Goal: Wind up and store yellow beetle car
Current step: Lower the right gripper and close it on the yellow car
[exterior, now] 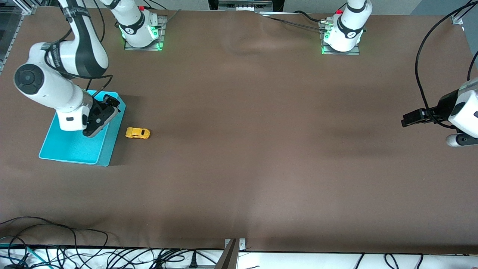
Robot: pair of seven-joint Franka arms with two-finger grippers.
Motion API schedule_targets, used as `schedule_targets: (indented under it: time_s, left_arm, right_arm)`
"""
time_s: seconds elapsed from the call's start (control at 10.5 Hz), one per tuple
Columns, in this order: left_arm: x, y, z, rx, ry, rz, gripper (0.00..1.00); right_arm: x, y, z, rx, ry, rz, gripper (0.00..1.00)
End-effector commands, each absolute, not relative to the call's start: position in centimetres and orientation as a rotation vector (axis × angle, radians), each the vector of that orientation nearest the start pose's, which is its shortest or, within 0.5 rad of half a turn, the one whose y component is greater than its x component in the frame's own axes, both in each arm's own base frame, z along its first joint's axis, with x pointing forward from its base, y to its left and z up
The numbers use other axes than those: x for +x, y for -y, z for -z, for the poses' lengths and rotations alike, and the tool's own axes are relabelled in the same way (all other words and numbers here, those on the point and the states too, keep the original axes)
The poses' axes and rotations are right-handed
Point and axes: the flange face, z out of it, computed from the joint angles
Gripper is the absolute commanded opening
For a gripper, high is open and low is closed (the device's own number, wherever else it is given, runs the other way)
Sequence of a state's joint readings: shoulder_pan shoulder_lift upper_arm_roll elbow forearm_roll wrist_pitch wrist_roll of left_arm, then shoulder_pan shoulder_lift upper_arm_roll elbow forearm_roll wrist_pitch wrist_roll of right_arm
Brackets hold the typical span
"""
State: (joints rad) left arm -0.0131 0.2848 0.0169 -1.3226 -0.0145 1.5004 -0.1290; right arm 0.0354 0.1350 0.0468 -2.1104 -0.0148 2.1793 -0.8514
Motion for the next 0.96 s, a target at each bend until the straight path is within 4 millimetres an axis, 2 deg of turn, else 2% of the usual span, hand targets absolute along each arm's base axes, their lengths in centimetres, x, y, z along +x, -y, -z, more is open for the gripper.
schedule_targets:
  time_s: [0.0,0.29,0.48,0.76,0.86]
  left_arm:
    - [62.8,0.3,-57.3,-3.160,0.177,-0.175,1.00]
    - [62.8,0.3,-57.3,-3.160,0.181,-0.175,1.00]
    - [62.9,0.3,-57.3,-3.162,0.179,-0.175,1.00]
    - [62.8,0.3,-57.2,-3.160,0.179,-0.177,1.00]
    - [62.8,0.3,-57.2,-3.160,0.179,-0.177,1.00]
  right_arm:
    - [54.4,-5.0,-31.8,-2.678,1.598,-0.097,1.00]
    - [54.6,-5.5,-28.0,-2.530,1.825,-0.036,1.00]
    - [55.0,-5.6,-26.0,-2.494,1.877,-0.003,1.00]
    - [55.0,-5.9,-21.8,-2.389,2.026,0.064,1.00]
    - [54.9,-5.9,-21.3,-2.379,2.030,0.058,1.00]
